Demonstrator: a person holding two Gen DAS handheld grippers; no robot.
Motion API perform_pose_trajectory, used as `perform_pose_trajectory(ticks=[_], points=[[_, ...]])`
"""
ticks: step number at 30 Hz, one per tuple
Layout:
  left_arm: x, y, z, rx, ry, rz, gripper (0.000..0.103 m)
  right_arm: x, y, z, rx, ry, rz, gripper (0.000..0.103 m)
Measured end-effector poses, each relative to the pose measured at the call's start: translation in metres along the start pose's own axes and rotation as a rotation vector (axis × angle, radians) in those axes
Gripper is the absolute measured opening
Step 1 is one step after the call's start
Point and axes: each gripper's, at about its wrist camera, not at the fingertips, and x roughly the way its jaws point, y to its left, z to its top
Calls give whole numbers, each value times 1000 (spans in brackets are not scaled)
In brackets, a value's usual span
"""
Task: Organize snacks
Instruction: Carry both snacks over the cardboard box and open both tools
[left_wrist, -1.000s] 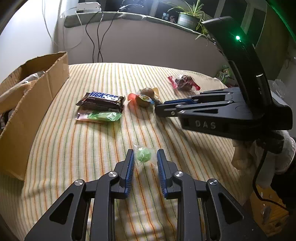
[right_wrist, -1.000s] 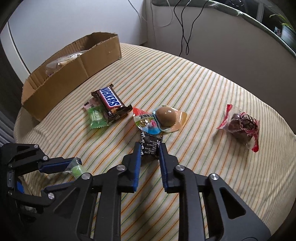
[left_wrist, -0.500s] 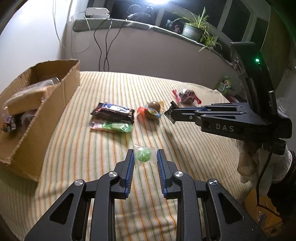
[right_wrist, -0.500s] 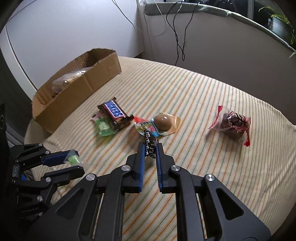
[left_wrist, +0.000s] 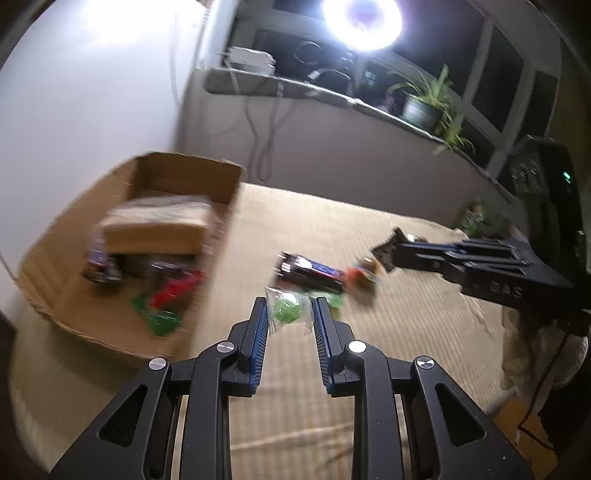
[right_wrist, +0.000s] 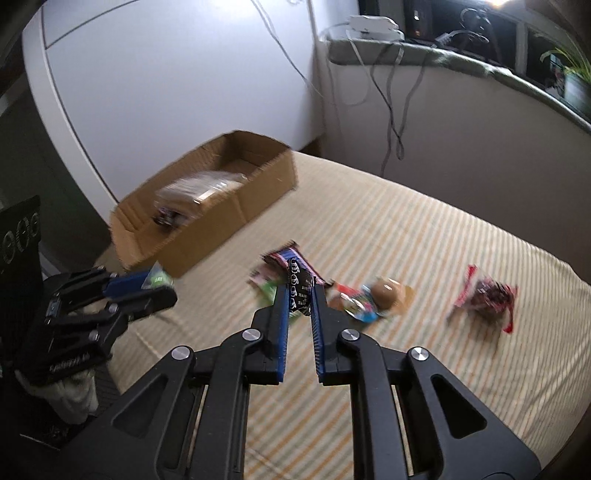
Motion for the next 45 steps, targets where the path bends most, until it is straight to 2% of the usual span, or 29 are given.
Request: perform_pose_trajectory(ticks=[9, 21, 29, 40, 41, 43, 45], points=[[-14, 49, 9, -50, -50, 96, 23, 12, 47, 22, -61, -12, 75, 12], [-15, 94, 17, -71, -63, 188, 23, 37, 101, 42, -130, 0, 152, 12], [-11, 109, 21, -86, -58, 215, 23, 71, 126, 50, -167, 41, 182, 12], [-9, 112, 23, -77, -47, 225, 25, 100, 130, 50, -176, 84, 184, 14], [-9, 112, 24, -78, -46, 227, 28, 100, 130, 50, -175, 84, 185, 14], [-8, 112, 25, -80, -45, 229, 31, 102, 129, 50, -177, 86, 187, 19], [-8, 112, 25, -78, -45, 233, 31, 98, 129, 49, -184, 74, 173, 44]])
